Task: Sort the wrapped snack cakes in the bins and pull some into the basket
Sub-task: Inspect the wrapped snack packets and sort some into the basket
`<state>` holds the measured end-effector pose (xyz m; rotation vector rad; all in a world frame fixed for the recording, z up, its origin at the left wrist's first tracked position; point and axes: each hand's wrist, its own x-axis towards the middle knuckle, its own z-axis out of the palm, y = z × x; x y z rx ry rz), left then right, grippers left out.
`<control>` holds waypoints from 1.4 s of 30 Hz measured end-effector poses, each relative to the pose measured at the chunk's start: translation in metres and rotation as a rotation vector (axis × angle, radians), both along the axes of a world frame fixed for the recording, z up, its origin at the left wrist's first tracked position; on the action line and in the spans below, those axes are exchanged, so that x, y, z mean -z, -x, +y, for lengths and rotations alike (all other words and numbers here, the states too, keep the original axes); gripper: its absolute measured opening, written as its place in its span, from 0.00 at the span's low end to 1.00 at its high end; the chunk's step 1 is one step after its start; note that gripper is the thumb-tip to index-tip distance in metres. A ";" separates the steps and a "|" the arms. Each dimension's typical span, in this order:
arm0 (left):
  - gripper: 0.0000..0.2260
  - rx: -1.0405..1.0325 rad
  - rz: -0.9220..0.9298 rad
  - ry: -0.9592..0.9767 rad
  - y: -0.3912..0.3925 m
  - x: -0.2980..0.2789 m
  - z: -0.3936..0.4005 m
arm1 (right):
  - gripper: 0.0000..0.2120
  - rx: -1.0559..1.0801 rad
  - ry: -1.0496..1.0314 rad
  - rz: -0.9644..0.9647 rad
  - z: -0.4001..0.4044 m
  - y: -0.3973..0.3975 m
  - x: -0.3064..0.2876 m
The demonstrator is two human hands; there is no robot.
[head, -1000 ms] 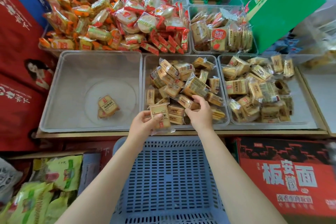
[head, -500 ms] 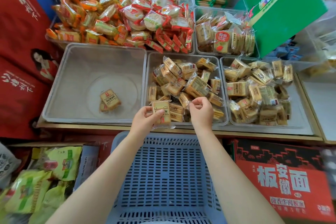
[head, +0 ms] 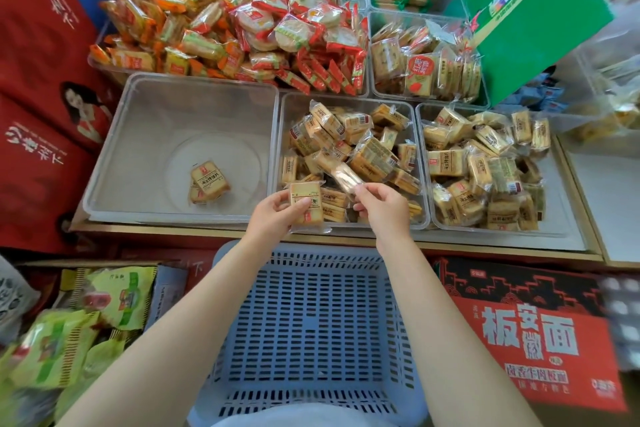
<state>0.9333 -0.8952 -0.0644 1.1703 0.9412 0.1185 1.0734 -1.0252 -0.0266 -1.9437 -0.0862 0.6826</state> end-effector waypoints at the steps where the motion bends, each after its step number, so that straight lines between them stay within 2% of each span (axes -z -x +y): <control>1: 0.19 -0.002 -0.007 0.047 0.001 -0.001 0.001 | 0.04 -0.011 -0.063 0.036 -0.004 0.005 -0.009; 4: 0.20 -0.045 -0.088 0.173 0.011 -0.011 0.000 | 0.05 -0.044 -0.238 0.161 -0.013 0.024 -0.030; 8: 0.30 -0.130 -0.198 0.242 0.031 -0.020 -0.011 | 0.07 0.036 -0.452 0.405 -0.021 0.048 -0.044; 13: 0.34 -0.051 -0.315 0.188 0.056 -0.032 -0.021 | 0.12 -0.079 -0.377 0.492 -0.019 0.083 -0.045; 15: 0.34 -0.022 -0.313 0.124 0.070 -0.036 -0.023 | 0.11 -0.155 -0.296 0.460 -0.019 0.095 -0.045; 17: 0.33 -0.039 -0.258 0.061 0.079 -0.037 -0.021 | 0.05 -0.207 -0.191 0.362 -0.021 0.099 -0.044; 19: 0.35 -0.017 -0.200 0.003 0.093 -0.038 -0.018 | 0.04 -0.227 -0.142 0.255 -0.021 0.103 -0.045; 22: 0.36 0.078 -0.157 -0.094 0.104 -0.041 -0.019 | 0.10 -0.310 -0.177 0.188 -0.016 0.112 -0.051; 25: 0.34 0.077 -0.147 -0.196 0.108 -0.047 -0.023 | 0.05 -0.338 -0.170 0.111 -0.013 0.119 -0.054; 28: 0.39 0.143 -0.146 -0.308 0.114 -0.055 -0.021 | 0.05 -0.333 -0.206 0.126 -0.013 0.125 -0.054; 31: 0.44 0.247 -0.203 -0.335 0.121 -0.059 -0.018 | 0.05 -0.331 -0.199 0.139 -0.014 0.131 -0.055; 34: 0.39 0.351 -0.175 -0.334 0.126 -0.064 -0.017 | 0.02 -0.296 -0.237 0.217 -0.015 0.132 -0.059; 38: 0.29 0.366 -0.184 -0.349 0.129 -0.070 -0.018 | 0.04 -0.201 -0.293 0.352 -0.015 0.134 -0.064; 42: 0.27 0.376 -0.182 -0.441 0.129 -0.073 -0.018 | 0.05 -0.178 -0.297 0.369 -0.014 0.138 -0.067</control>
